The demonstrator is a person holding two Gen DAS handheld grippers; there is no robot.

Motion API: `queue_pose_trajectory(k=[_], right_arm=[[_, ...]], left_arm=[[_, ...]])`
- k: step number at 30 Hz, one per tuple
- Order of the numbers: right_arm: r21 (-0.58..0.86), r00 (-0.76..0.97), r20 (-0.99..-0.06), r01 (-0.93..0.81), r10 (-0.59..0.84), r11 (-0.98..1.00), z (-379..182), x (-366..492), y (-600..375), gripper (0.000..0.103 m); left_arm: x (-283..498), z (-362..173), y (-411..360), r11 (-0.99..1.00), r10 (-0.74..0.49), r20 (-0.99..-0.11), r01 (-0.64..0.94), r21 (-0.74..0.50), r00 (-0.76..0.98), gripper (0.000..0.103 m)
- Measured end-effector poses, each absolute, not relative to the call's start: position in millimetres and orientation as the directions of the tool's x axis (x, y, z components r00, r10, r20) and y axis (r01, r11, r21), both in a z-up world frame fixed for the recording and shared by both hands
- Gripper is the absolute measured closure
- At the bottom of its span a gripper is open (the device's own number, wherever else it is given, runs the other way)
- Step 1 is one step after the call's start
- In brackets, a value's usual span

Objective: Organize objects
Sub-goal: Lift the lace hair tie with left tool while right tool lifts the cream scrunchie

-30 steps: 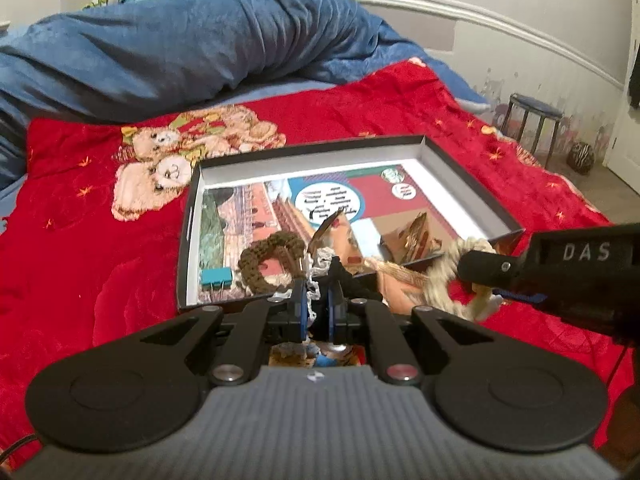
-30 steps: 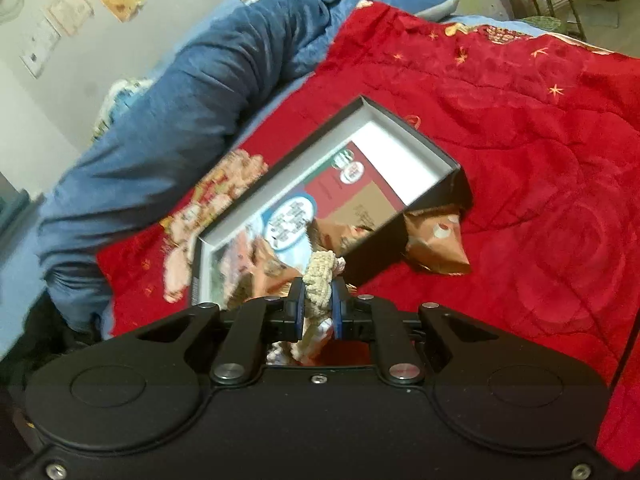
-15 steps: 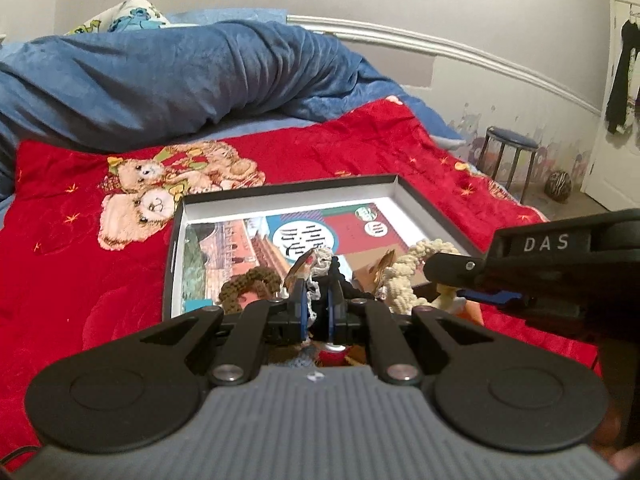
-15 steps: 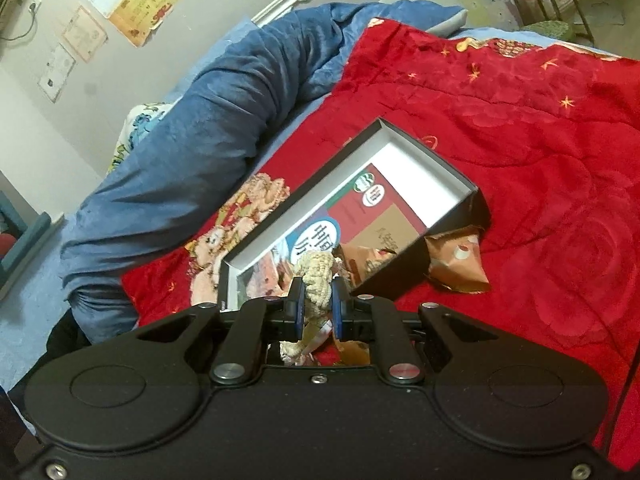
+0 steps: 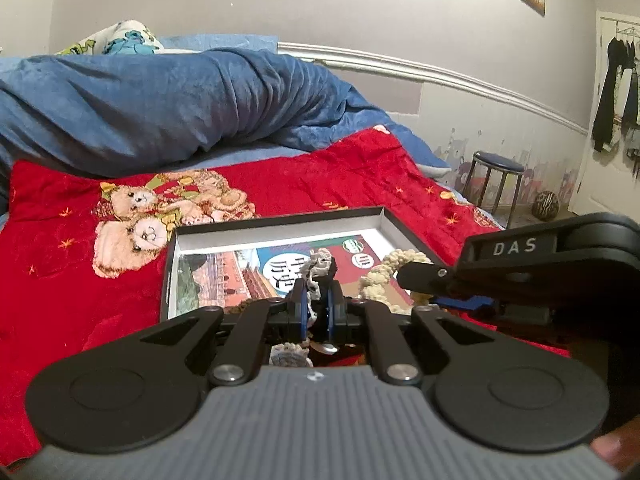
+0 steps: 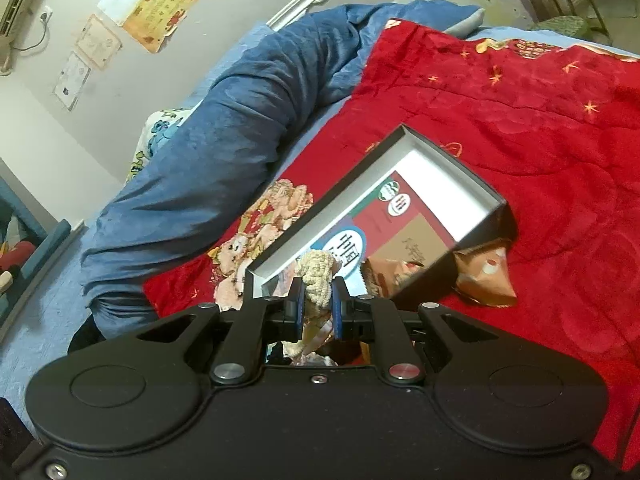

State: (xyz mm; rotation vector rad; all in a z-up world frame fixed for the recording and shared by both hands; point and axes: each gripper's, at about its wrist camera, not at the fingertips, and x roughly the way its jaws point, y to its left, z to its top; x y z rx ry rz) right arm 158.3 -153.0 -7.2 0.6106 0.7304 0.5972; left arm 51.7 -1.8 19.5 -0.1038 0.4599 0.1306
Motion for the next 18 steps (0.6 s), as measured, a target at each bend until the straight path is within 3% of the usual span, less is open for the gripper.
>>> queue_pose_trajectory(k=[9, 18], right_arm=[[0.661, 0.595, -0.422, -0.315, 0.685, 0.681, -5, 171, -139, 0.089], [0.638, 0.590, -0.410, -0.359, 0.695, 0.681, 7, 198, -139, 0.089]], left_arm=[[59, 27, 14, 0.981, 0.109, -0.444, -0.169, -0.098, 0.890, 0.091], [83, 45, 35, 0.992, 0.095, -0.362, -0.118, -0.044, 0.927, 0.091]])
